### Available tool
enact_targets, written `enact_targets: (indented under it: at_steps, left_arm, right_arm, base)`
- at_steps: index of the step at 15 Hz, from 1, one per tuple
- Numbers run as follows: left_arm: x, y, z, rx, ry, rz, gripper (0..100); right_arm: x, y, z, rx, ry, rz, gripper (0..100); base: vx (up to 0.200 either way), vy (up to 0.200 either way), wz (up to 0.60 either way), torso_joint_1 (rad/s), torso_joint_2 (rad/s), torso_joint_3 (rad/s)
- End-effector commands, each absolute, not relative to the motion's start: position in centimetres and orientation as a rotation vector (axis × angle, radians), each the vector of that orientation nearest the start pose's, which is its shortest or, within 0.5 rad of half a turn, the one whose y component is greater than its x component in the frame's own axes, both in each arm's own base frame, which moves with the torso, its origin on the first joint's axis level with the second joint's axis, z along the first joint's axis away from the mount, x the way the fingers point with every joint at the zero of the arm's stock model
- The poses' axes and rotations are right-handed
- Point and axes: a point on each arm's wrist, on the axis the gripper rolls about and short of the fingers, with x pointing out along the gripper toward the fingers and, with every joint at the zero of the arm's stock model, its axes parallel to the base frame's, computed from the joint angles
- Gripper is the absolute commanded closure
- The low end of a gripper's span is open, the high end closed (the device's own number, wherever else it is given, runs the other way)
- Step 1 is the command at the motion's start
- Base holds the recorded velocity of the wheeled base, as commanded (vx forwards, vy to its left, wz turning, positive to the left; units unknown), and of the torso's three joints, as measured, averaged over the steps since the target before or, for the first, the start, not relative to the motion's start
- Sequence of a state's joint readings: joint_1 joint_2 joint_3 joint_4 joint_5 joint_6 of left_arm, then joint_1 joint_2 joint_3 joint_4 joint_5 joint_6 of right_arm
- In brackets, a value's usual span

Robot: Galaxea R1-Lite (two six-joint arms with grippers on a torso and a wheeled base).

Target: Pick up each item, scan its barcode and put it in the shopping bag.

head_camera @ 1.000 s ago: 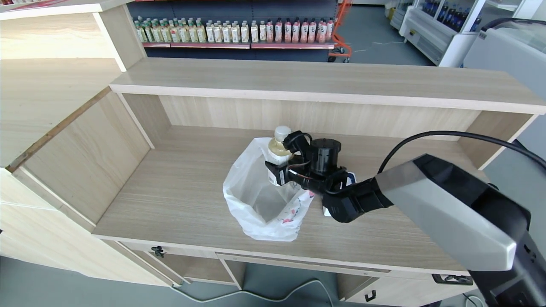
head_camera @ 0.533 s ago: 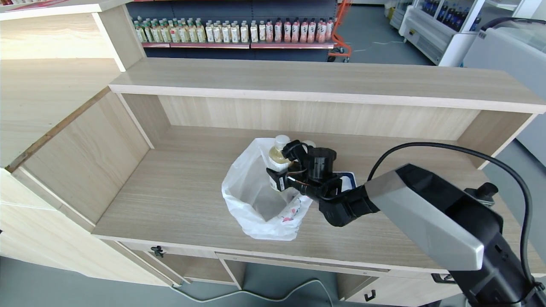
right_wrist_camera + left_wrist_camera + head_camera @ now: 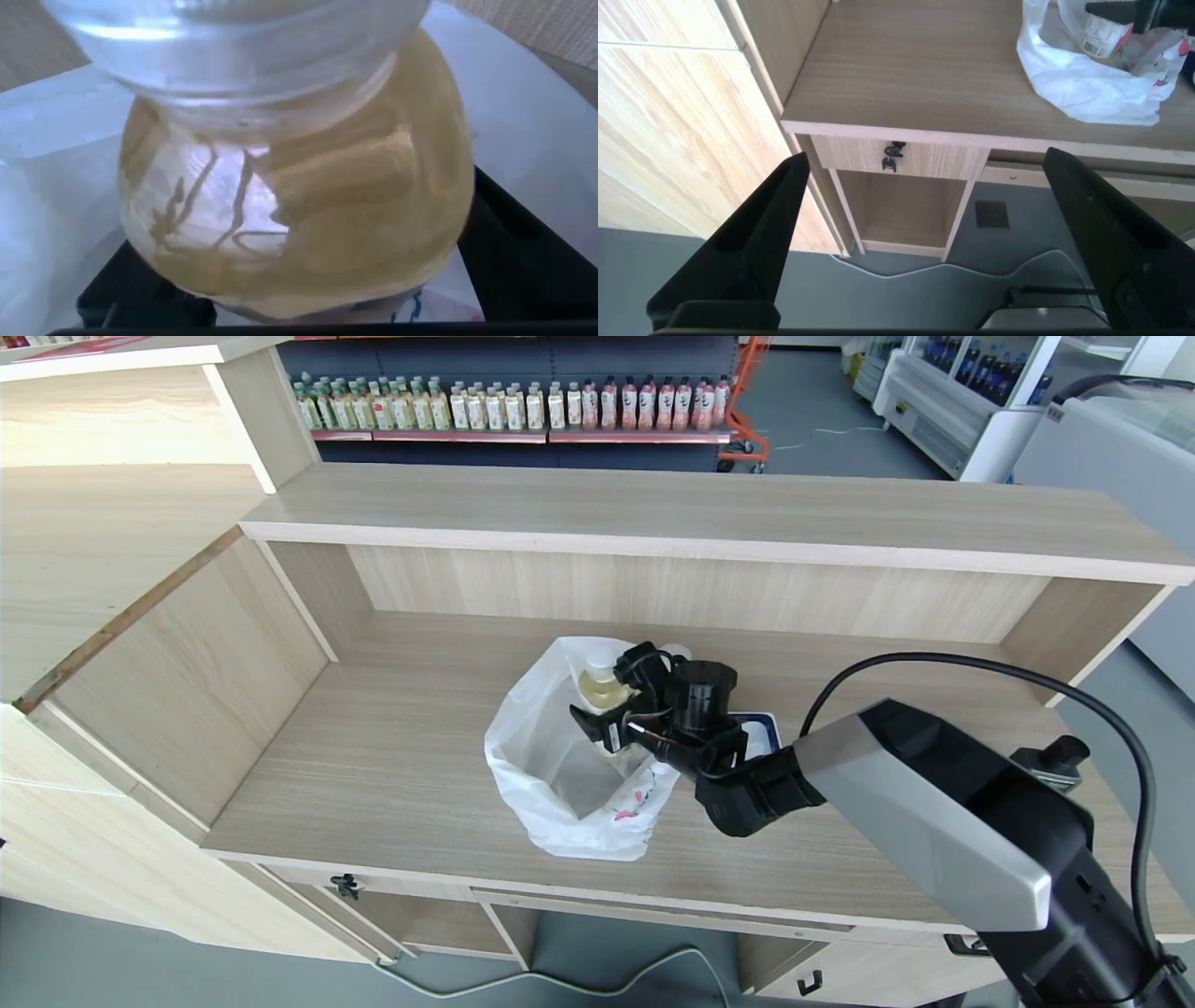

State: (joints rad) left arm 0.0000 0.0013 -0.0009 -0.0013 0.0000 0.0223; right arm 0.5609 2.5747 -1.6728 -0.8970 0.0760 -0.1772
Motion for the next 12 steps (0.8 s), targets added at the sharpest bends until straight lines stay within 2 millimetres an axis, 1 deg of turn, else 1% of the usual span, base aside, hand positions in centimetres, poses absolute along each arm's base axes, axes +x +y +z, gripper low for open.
enact_targets:
  at_steps: [1, 2, 4, 5, 6, 7, 8, 9, 10, 12]
  left_arm:
    - [-2.3, 0.0, 7.6, 0.023, -0.002, 0.000, 0]
    - [-2.3, 0.0, 7.6, 0.025, 0.000, -0.002, 0]
    - [-2.3, 0.0, 7.6, 0.032, -0.002, -0.002, 0]
    - [-2.3, 0.0, 7.6, 0.031, -0.002, -0.002, 0]
    - [-2.3, 0.0, 7.6, 0.026, -0.002, 0.000, 0]
    - [-2.3, 0.0, 7.6, 0.017, 0.000, 0.000, 0]
    - [-2.3, 0.0, 7.6, 0.014, 0.000, -0.002, 0]
    - [-2.3, 0.0, 7.6, 0.012, 0.000, 0.000, 0]
    - [-2.3, 0.0, 7.6, 0.011, 0.002, -0.002, 0]
    - [-2.3, 0.0, 7.6, 0.003, 0.002, 0.000, 0]
  right_arm:
    - [43.9, 27.9, 8.1, -0.152, -0.058, 0.633, 0]
    - [43.7, 27.9, 8.7, -0.125, -0.056, 0.635, 0]
    - [42.9, 27.5, 11.5, -0.062, -0.071, 0.636, 0]
    - [42.6, 27.2, 13.1, -0.041, -0.086, 0.634, 0]
    - [41.9, 26.8, 15.2, -0.005, -0.097, 0.636, 0]
    - [41.0, 26.3, 17.5, 0.072, -0.094, 0.641, 0]
    - [40.3, 26.0, 18.6, 0.126, -0.078, 0.646, 0]
    - [38.0, 24.7, 21.2, 0.234, -0.027, 0.650, 0]
    - [36.3, 23.1, 22.6, 0.252, -0.006, 0.639, 0]
    - [33.6, 18.6, 24.0, 0.247, 0.003, 0.548, 0]
  base:
    - [0.000, 0.000, 0.00, 0.000, 0.00, 0.000]
    - [0.000, 0.000, 0.00, 0.000, 0.00, 0.000]
    - [0.000, 0.000, 0.00, 0.000, 0.00, 0.000]
    - [0.000, 0.000, 0.00, 0.000, 0.00, 0.000]
    - [0.000, 0.000, 0.00, 0.000, 0.00, 0.000]
    - [0.000, 0.000, 0.00, 0.000, 0.00, 0.000]
    - [0.000, 0.000, 0.00, 0.000, 0.00, 0.000]
    - [0.000, 0.000, 0.00, 0.000, 0.00, 0.000]
    - [0.000, 0.000, 0.00, 0.000, 0.00, 0.000]
    - [0.000, 0.000, 0.00, 0.000, 0.00, 0.000]
